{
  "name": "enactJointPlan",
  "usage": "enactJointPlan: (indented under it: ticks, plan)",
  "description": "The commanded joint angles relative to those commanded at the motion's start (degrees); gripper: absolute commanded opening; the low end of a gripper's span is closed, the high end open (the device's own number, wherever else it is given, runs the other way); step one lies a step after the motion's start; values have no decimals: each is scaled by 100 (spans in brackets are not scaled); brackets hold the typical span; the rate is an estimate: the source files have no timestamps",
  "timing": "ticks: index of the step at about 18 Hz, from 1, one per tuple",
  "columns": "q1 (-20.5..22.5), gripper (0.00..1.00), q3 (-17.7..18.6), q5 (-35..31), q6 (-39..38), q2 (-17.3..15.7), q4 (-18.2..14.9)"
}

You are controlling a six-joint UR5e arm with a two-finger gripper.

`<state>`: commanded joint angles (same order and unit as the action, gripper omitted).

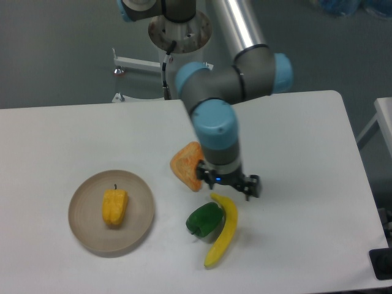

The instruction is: Place the yellow pepper on the plate

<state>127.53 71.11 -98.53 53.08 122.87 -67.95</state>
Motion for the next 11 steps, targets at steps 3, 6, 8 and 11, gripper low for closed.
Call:
enactJointPlan:
  ticks: [3, 6, 8, 11]
  plan:
    - [70, 100, -158, -105, 211, 114, 1]
    - [88, 100, -282, -387, 291, 194, -17]
    - [79, 100, -264, -396, 282, 194, -17]
    - [79, 100, -264, -387, 291, 220, -8]
